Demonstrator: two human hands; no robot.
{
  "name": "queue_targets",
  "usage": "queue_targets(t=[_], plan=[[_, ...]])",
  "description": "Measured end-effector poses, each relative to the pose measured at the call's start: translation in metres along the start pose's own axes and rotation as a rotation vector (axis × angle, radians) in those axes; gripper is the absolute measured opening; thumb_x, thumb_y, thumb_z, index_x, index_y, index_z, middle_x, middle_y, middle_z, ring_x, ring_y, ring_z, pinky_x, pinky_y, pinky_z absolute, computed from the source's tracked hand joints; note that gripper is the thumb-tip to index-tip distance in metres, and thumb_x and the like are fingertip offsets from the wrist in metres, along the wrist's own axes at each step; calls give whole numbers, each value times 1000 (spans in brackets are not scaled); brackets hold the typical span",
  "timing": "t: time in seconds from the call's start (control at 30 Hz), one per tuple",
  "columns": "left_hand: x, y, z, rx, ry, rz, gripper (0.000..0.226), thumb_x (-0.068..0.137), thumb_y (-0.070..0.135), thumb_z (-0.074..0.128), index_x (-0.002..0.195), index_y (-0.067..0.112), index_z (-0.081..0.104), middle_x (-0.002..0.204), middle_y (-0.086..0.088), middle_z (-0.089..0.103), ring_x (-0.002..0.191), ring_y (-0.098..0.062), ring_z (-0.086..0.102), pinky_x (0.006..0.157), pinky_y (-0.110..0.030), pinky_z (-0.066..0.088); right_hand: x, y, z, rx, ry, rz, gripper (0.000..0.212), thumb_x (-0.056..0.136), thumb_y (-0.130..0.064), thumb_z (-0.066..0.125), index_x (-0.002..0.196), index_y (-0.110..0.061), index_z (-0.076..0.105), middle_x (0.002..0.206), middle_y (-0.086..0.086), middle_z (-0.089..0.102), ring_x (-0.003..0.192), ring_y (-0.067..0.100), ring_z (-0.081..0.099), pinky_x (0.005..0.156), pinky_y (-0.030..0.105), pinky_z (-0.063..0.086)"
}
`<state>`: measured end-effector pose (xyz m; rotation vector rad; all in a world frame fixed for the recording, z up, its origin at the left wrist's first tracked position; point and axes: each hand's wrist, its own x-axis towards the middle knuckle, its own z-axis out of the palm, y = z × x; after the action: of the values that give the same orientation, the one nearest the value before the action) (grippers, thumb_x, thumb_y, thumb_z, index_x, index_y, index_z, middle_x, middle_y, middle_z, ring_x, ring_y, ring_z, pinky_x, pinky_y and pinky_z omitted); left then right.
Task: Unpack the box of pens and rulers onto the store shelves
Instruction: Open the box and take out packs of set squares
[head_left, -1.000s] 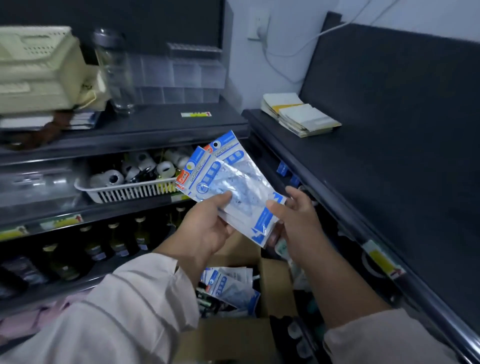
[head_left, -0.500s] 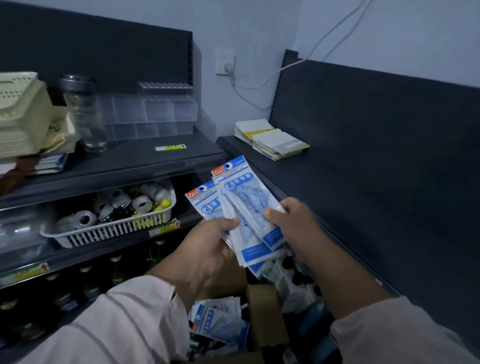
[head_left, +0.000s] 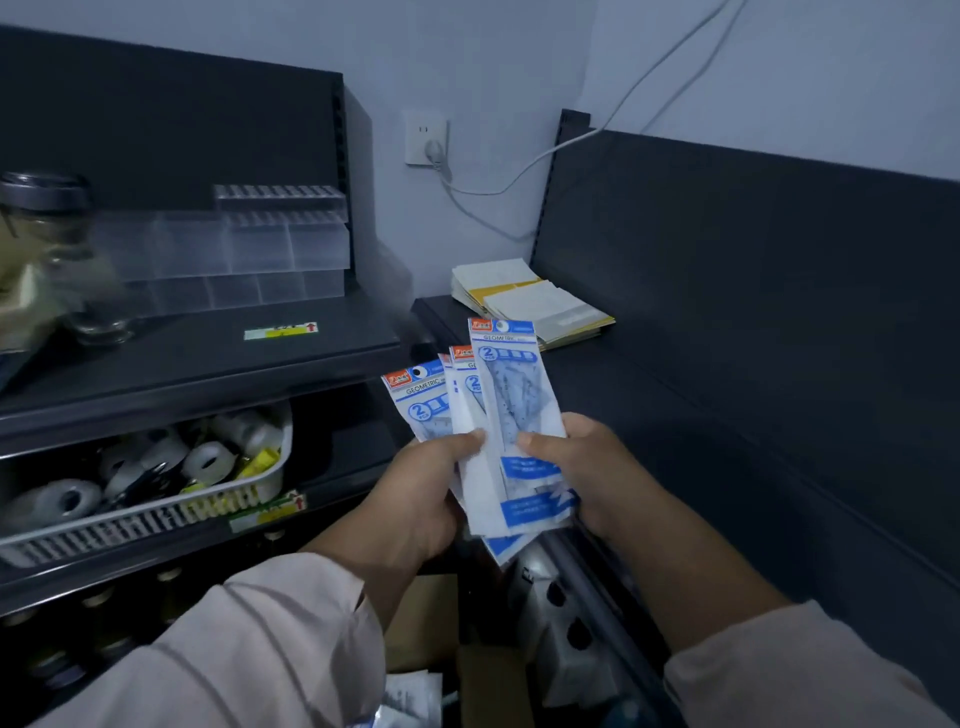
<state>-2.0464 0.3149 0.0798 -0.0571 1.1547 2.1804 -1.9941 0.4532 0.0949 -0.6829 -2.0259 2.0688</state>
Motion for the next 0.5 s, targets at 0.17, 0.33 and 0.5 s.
queue_targets(t=[0.17,0.33,0.5], plan=[[50,-11,24,49,39,13,31,92,-2,45,114,12,61,103,-12,72,94,-34,69,84,-53,52,49,0,-50,22,29,72,19,84,-4,69,102,-10,64,88,10,74,77,28,72,65,42,58],[91,-24,44,73,126,-11,24,91,-4,49,105,8,63,93,-12,74,83,-28,71,82,-51,53,90,7,-89,98,68,156,22,85,0,66,105,-7,61,93,14,72,79,31,70,67,46,58],[117,-33,66,99,104,-64,23,91,-2,50,108,9,64,97,-13,73,85,-30,71,76,-48,55,116,18,-114,163,7,252,29,85,1,63,113,-5,59,99,17,72,86,35,70,76,53,56]])
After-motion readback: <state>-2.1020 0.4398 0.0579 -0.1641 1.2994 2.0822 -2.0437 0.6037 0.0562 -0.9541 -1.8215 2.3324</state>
